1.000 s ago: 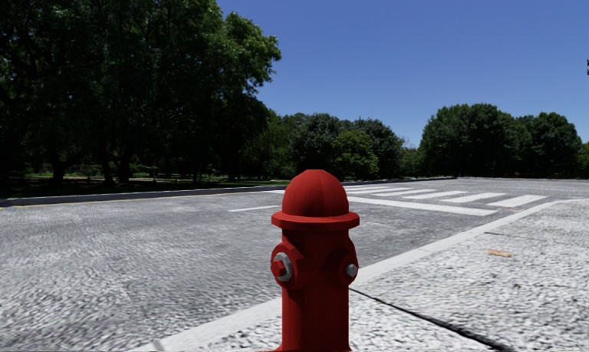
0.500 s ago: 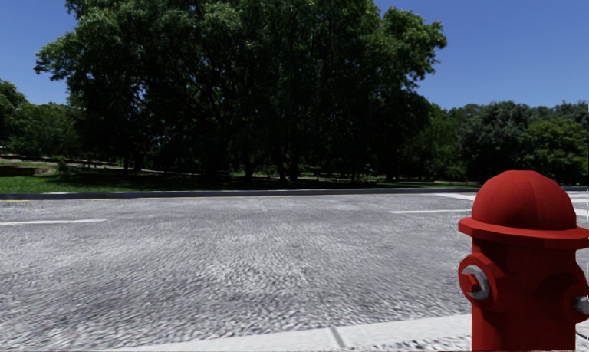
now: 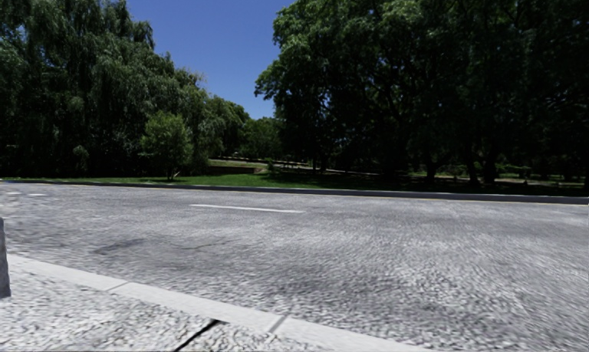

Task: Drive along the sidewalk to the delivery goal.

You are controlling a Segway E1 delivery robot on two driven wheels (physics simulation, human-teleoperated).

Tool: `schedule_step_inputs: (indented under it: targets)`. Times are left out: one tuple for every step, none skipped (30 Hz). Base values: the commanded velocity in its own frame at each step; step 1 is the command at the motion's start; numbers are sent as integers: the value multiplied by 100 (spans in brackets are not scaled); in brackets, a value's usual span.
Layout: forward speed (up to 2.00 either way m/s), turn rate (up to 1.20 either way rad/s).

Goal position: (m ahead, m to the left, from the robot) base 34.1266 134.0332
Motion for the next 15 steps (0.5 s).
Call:
schedule_step_inputs:
  targets:
    - [0, 120]
    - [0, 120]
    - [0, 120]
    - [0, 120]
    - [0, 120]
    - [0, 120]
    - [0, 120]
    - [0, 120]
    - [0, 120]
    - [0, 120]
    - [0, 120]
    - [0, 120]
    - [0, 120]
    - [0, 120]
    - [0, 120]
